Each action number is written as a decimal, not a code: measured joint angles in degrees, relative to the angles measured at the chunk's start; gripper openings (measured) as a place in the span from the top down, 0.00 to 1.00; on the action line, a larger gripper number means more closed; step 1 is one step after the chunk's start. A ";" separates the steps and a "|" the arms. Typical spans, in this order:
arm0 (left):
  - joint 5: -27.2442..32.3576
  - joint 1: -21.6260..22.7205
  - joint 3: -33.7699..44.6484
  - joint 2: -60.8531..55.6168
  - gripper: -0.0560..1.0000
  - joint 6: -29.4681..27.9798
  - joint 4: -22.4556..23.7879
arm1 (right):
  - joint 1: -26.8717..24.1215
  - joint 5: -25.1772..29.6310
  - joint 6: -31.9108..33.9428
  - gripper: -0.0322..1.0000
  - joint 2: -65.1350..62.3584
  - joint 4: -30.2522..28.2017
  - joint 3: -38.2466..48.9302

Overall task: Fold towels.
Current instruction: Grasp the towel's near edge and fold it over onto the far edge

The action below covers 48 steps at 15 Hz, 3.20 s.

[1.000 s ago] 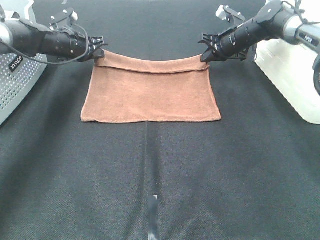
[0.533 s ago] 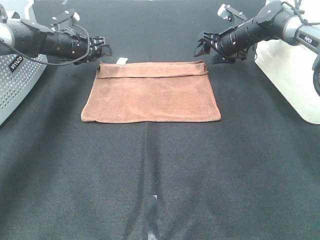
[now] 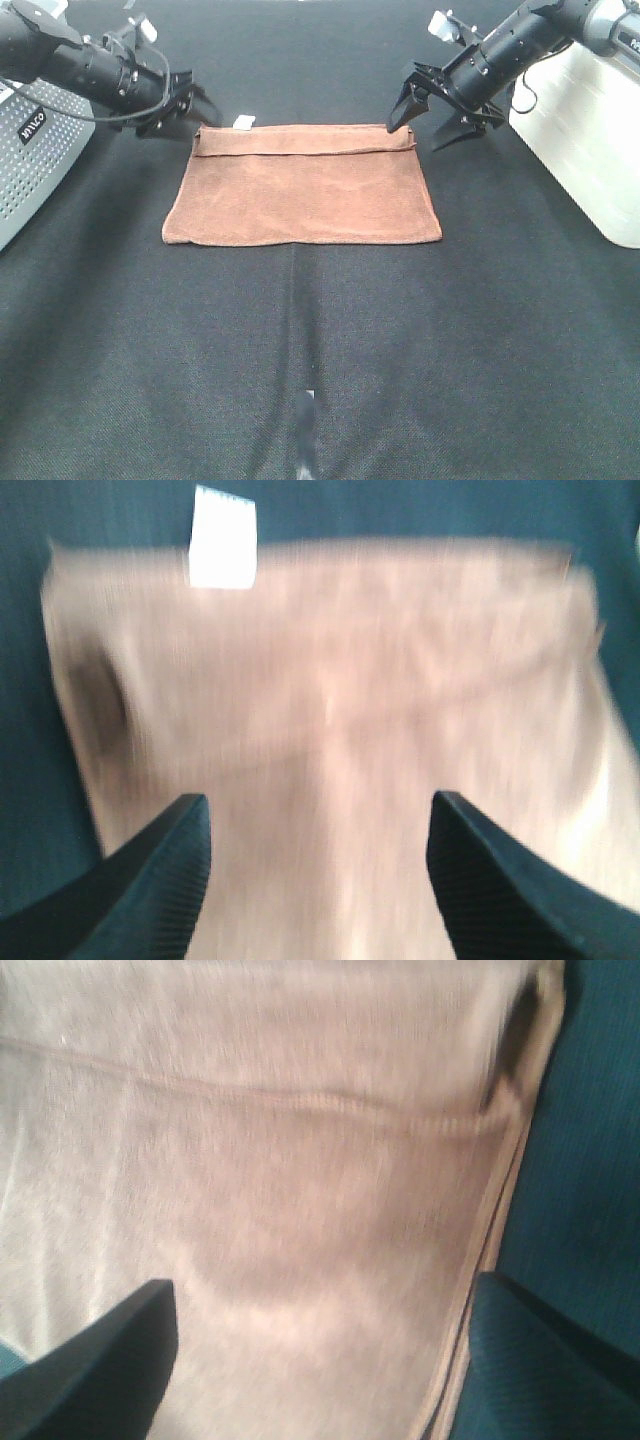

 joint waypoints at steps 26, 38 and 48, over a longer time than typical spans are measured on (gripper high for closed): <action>-4.81 -1.03 30.48 -12.38 0.29 -11.92 5.67 | -0.06 -12.61 -5.10 0.24 -17.88 -2.52 41.94; -6.88 -4.41 29.68 -9.85 0.93 -12.15 3.38 | 1.95 -13.29 -7.79 0.97 -15.24 3.72 41.94; 2.23 -1.83 38.67 -18.68 0.93 -11.92 12.43 | 2.01 -11.97 -6.53 0.97 -23.43 3.61 54.43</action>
